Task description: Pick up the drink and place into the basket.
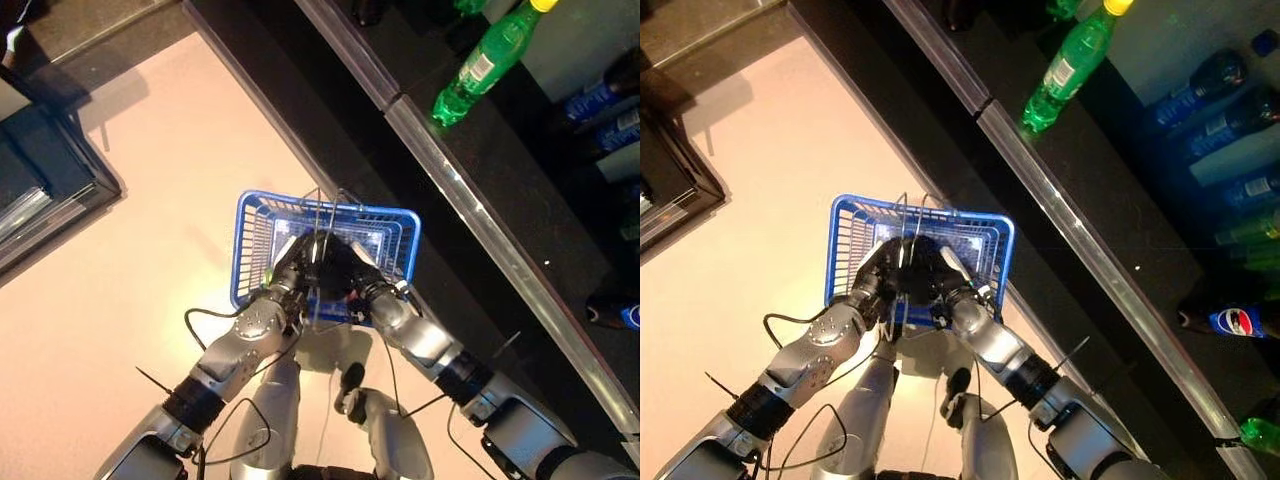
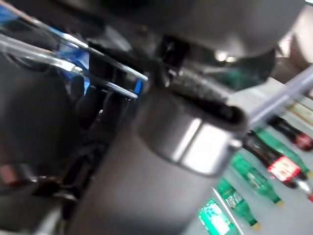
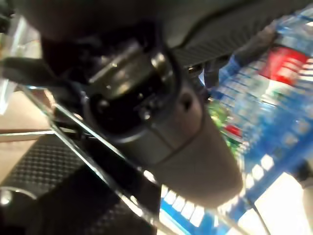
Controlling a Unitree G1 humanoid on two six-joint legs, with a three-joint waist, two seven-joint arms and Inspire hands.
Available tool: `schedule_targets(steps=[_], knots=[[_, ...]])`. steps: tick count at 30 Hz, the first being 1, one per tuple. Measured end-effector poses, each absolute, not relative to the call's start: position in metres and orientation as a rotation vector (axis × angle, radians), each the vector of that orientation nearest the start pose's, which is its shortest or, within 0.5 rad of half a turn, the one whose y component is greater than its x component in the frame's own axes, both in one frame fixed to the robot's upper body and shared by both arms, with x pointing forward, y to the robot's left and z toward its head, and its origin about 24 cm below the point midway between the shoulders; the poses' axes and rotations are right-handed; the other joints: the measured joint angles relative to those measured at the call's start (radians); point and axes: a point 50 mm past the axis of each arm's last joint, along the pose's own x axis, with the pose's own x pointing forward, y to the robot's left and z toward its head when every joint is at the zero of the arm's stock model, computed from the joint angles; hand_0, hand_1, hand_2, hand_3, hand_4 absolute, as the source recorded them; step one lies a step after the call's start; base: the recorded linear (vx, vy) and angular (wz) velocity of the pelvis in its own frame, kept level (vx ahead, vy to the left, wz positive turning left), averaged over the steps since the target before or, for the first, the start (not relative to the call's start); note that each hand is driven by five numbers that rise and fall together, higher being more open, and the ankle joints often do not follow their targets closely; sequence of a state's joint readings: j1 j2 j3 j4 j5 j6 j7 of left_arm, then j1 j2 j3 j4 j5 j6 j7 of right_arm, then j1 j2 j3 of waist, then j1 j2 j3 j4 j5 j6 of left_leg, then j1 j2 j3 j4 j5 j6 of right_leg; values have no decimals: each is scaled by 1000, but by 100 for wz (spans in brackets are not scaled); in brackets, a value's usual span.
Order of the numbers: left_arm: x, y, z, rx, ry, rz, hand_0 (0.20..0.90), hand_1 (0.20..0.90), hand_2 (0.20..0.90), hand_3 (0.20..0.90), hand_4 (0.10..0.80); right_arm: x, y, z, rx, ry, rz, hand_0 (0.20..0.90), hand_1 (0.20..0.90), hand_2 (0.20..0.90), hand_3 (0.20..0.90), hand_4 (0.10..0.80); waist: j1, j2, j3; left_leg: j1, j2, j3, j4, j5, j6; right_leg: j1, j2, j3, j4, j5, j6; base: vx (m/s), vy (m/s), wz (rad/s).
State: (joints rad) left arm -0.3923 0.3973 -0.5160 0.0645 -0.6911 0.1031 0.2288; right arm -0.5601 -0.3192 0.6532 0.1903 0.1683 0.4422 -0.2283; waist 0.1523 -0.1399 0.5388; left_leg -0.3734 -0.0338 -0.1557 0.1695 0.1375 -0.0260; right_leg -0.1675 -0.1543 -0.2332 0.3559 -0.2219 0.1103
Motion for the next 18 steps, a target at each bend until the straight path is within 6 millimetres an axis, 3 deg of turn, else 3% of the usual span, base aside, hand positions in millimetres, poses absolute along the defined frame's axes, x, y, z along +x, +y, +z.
schedule_targets(steps=[7, 16, 18], knots=[[307, 112, 97, -243, 15, -195, 300, 300, 300, 200, 100, 314, -78, 93, -450, 41, 310, 900, 900, 900, 900, 800, -42, -1, 0, 39, 21, 28, -14, -4, -4, 20, 13, 30, -11, 9, -7, 14, 16, -14], [307, 136, 96, -375, 1, -17, 300, 300, 300, 200, 100, 314, -89, 96, -317, 25, 271, 900, 900, 900, 900, 800, -46, -1, -1, 77, 26, 47, -26, -6, -4, 45, 13, 51, -14, 9, -8, 10, 15, -5], [299, 151, 85, -450, 15, -14, 300, 300, 300, 200, 100, 308, -93, 90, -266, 29, 288, 900, 900, 900, 900, 800, -39, -2, -1, 87, 28, 48, -37, -5, -6, 55, 13, 48, -25, 11, -8, 20, -51, -2]])
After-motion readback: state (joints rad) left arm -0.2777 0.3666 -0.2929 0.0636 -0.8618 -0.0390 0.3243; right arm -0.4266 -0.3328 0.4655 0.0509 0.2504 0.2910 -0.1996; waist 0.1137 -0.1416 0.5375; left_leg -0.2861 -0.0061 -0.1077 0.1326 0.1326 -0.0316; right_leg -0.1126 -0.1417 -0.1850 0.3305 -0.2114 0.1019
